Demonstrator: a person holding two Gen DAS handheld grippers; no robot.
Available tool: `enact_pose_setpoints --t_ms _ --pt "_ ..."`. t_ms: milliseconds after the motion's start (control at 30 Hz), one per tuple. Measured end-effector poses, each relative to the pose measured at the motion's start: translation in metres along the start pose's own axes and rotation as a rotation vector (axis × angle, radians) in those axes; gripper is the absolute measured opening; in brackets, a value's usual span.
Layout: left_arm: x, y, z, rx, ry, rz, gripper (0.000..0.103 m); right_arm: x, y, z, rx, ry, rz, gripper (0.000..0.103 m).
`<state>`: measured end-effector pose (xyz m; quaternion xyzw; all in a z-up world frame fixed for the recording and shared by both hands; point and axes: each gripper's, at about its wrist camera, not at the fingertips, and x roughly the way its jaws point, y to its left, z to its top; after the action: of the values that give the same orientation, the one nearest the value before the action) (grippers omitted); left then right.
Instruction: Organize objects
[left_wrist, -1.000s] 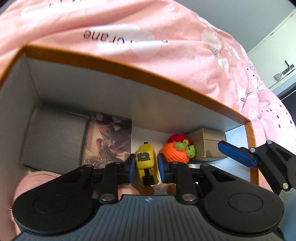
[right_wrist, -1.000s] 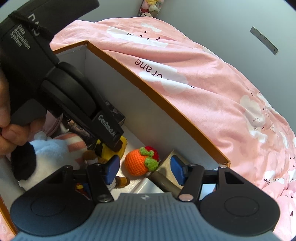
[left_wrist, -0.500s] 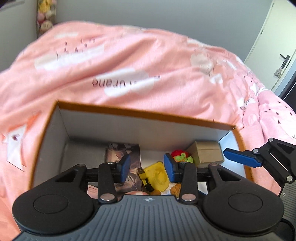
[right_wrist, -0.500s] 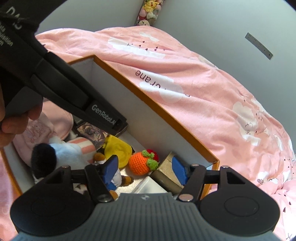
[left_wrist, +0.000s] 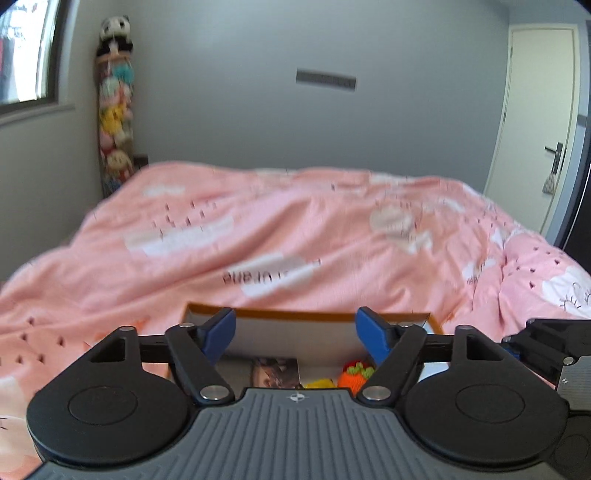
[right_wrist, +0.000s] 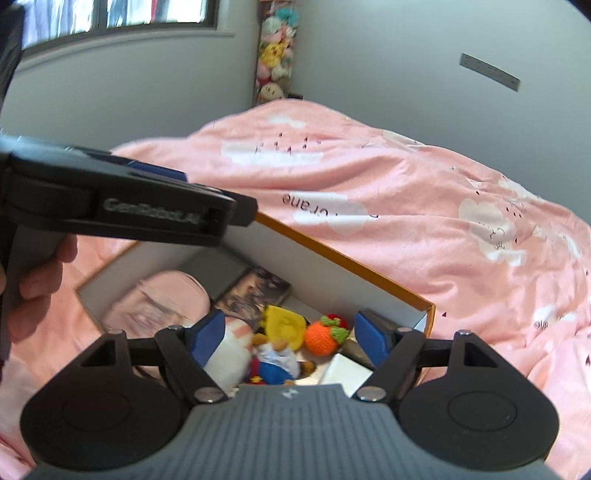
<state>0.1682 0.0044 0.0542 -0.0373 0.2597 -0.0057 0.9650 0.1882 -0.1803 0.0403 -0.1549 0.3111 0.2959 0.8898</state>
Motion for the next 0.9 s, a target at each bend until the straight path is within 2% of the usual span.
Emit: enact_pose_setpoints --t_ms 67,100,133,300,433,733,900 --pt "-0.016 -0.003 -0.002 0.027 -0.046 0.016 0.088 -0.014 0.003 0.001 0.039 -0.028 0.010 0.084" --pt "-0.022 -0.004 -0.003 0.041 -0.063 0.025 0.088 -0.020 0.005 0.000 0.060 -0.047 0.013 0.092" --pt "-0.027 -0.006 -0.004 0.050 -0.076 0.032 0.089 -0.026 0.004 -0.002 0.083 -0.072 0.012 0.093" --pt "-0.050 -0.005 -0.018 0.072 -0.106 0.044 0.089 -0.051 0.015 -0.012 0.167 -0.161 -0.009 0.095" --pt "-0.064 -0.003 -0.034 0.085 -0.125 0.092 0.091 -0.067 0.026 -0.024 0.219 -0.206 -0.034 0.097" --pt "-0.086 0.008 -0.053 0.096 -0.162 0.160 0.091 -0.078 0.049 -0.049 0.232 -0.259 -0.177 0.099" --pt "-0.083 0.015 -0.072 0.069 -0.125 0.177 0.091 -0.079 0.048 -0.061 0.329 -0.262 -0.169 0.102"
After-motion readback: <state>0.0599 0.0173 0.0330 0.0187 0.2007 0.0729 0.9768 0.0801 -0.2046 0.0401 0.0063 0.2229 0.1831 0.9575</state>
